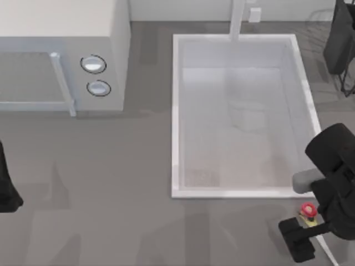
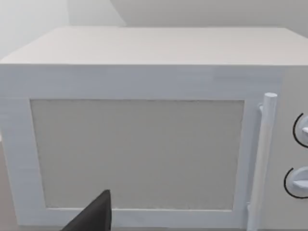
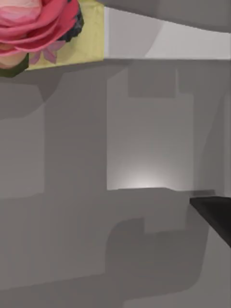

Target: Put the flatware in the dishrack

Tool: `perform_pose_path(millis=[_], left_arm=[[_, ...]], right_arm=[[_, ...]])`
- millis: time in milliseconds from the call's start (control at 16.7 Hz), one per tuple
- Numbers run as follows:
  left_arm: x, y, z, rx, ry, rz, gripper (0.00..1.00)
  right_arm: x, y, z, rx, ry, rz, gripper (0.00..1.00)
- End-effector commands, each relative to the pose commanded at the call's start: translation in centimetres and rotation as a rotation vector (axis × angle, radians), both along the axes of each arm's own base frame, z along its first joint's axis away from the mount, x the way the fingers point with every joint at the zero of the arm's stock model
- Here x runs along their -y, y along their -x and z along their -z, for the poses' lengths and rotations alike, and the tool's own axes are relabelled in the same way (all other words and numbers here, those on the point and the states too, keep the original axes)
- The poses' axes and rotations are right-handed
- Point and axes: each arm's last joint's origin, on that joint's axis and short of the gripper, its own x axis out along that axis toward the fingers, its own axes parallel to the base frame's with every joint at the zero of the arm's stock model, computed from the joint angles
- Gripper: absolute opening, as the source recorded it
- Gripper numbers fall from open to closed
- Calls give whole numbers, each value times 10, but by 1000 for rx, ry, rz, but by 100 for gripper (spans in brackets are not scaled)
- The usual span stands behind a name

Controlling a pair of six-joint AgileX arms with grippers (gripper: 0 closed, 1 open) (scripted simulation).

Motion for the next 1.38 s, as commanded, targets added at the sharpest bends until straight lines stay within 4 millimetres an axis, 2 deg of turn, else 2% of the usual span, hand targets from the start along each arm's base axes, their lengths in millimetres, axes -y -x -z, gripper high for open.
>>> perform_pose_path(millis=[360, 420, 540, 660, 780, 960, 1200, 1380], left_arm=[[0, 0, 0, 0, 0, 0, 100], [0, 0, 0, 0, 0, 0, 100], [0, 0, 0, 0, 0, 0, 100], [0, 0, 0, 0, 0, 0, 100], [0, 0, 0, 0, 0, 0, 100], [0, 0, 0, 0, 0, 0, 100], [0, 0, 0, 0, 0, 0, 100], [0, 0, 0, 0, 0, 0, 100]], right_arm=[[0, 0, 0, 0, 0, 0, 0], [-1, -1, -22, 31, -9, 2, 0], [-2, -3, -25, 33, -9, 0, 0], [-6, -9, -38, 38, -12, -3, 0], [-11, -18, -61, 42, -15, -4, 0], [-14, -23, -107, 19, -3, -3, 0], [-9, -15, -174, -5, 10, 0, 0], [-3, -5, -211, 19, -3, 1, 0]])
